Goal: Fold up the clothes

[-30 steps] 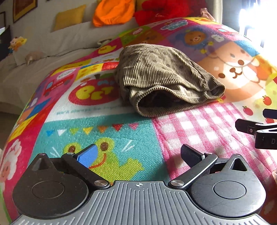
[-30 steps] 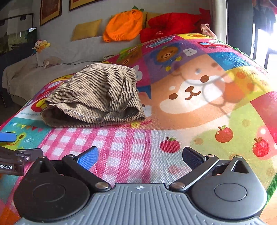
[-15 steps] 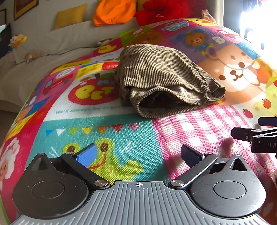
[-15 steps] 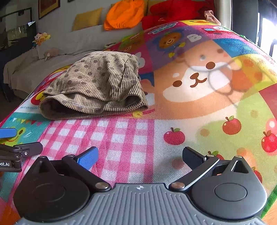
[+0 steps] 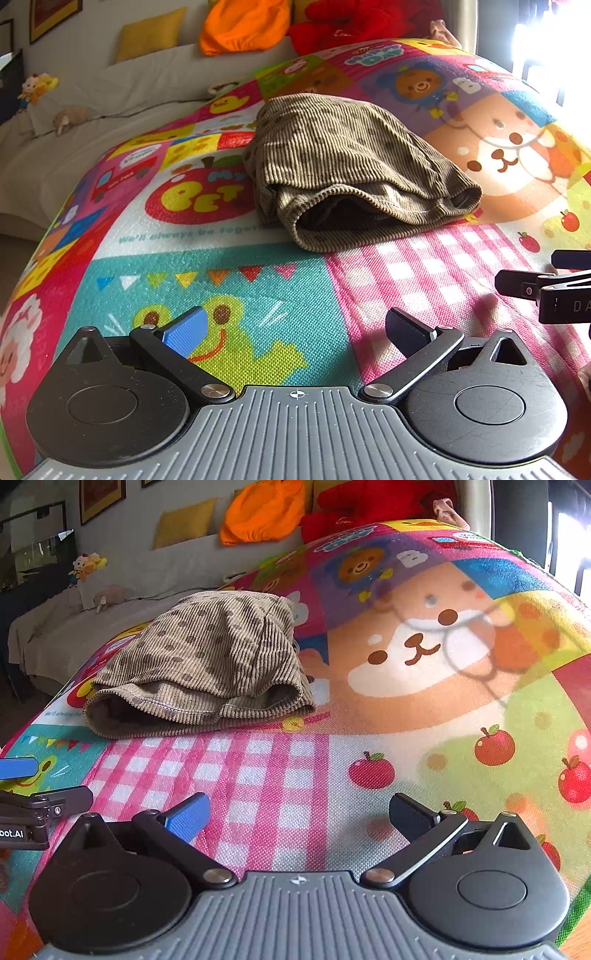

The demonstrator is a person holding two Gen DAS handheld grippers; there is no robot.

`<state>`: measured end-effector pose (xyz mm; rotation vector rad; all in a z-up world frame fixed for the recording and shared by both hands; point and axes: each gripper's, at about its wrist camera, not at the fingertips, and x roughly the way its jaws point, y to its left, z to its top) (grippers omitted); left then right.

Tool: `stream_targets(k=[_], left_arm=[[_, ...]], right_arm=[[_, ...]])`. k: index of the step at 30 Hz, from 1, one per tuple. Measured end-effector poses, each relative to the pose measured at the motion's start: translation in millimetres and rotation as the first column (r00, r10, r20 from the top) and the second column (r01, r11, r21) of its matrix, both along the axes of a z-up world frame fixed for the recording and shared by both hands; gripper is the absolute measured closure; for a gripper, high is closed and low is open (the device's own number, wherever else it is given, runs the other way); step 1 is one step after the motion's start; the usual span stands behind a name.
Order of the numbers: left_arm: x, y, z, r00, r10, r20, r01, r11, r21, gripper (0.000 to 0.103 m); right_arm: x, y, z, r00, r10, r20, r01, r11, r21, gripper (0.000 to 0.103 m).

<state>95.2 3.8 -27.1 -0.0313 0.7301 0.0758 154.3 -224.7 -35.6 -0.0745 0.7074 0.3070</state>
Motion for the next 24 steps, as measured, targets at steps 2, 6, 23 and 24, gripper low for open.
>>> stream_targets(k=[2, 6, 23, 24], left_arm=[[0.1, 0.2, -0.1, 1.0, 0.0, 0.0, 0.0, 1.0, -0.001, 0.0], [0.1, 0.9, -0.2, 1.0, -0.001, 0.0, 0.001, 1.0, -0.002, 0.0], [0.6, 1.0, -0.5, 1.0, -0.001, 0.003, 0.001, 1.0, -0.004, 0.0], [0.6, 0.9, -0.5, 1.0, -0.001, 0.003, 0.001, 1.0, -0.004, 0.0]], right_arm=[[0.0, 0.0, -0.1, 1.0, 0.0, 0.0, 0.0, 1.0, 0.001, 0.0], [0.0, -0.1, 0.0, 1.0, -0.003, 0.001, 0.003, 1.0, 0.002, 0.0], [0.9, -2.2, 0.3, 1.0, -0.011, -0.007, 0.011, 1.0, 0.016, 0.0], [1.2, -2.1, 0.3, 1.0, -0.009, -0.008, 0.009, 1.0, 0.017, 0.0]])
